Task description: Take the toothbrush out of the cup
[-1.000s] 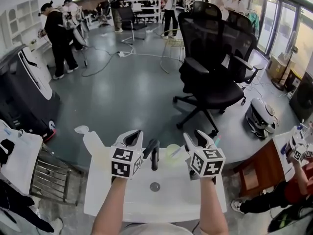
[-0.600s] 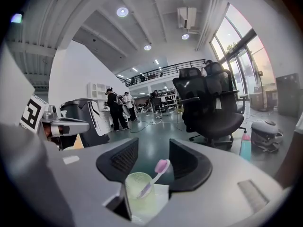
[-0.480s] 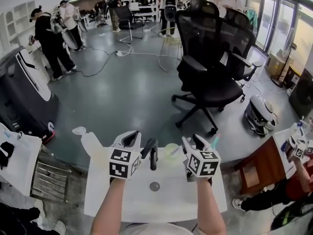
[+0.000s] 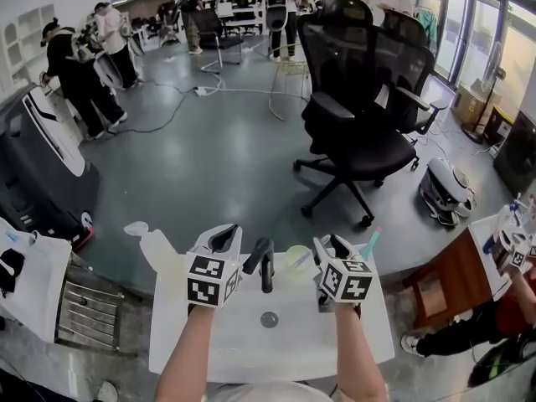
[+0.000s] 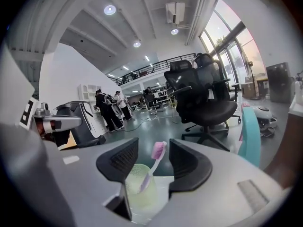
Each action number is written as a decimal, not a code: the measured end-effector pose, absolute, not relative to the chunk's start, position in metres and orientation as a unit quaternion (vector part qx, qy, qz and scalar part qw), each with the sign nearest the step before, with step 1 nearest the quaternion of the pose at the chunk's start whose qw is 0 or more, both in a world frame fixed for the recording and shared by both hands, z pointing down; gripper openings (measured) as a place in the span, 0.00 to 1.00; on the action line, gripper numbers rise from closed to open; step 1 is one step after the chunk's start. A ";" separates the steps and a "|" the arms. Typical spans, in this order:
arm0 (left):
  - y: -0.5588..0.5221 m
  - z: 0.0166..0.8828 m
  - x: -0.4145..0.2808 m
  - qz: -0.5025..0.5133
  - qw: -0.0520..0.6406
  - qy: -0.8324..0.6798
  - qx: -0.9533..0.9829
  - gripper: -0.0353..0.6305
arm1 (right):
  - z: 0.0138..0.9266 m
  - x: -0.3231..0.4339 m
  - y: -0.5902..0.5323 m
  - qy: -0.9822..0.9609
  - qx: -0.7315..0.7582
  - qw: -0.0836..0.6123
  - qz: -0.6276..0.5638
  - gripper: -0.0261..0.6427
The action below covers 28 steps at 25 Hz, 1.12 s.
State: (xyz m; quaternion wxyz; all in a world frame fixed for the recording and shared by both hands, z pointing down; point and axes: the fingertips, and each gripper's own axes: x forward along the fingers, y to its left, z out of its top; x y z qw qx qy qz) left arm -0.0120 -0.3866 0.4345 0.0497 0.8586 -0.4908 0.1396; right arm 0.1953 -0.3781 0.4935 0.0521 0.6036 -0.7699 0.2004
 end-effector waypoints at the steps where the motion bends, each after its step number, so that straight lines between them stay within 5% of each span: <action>1: -0.387 0.435 -0.013 0.141 0.050 -0.490 0.859 0.05 | 0.496 0.195 -0.378 -0.769 0.604 0.053 0.203 0.32; 28: -0.394 0.446 -0.027 0.159 0.052 -0.494 0.854 0.05 | 0.554 0.186 -0.382 -0.758 0.592 0.066 0.268 0.26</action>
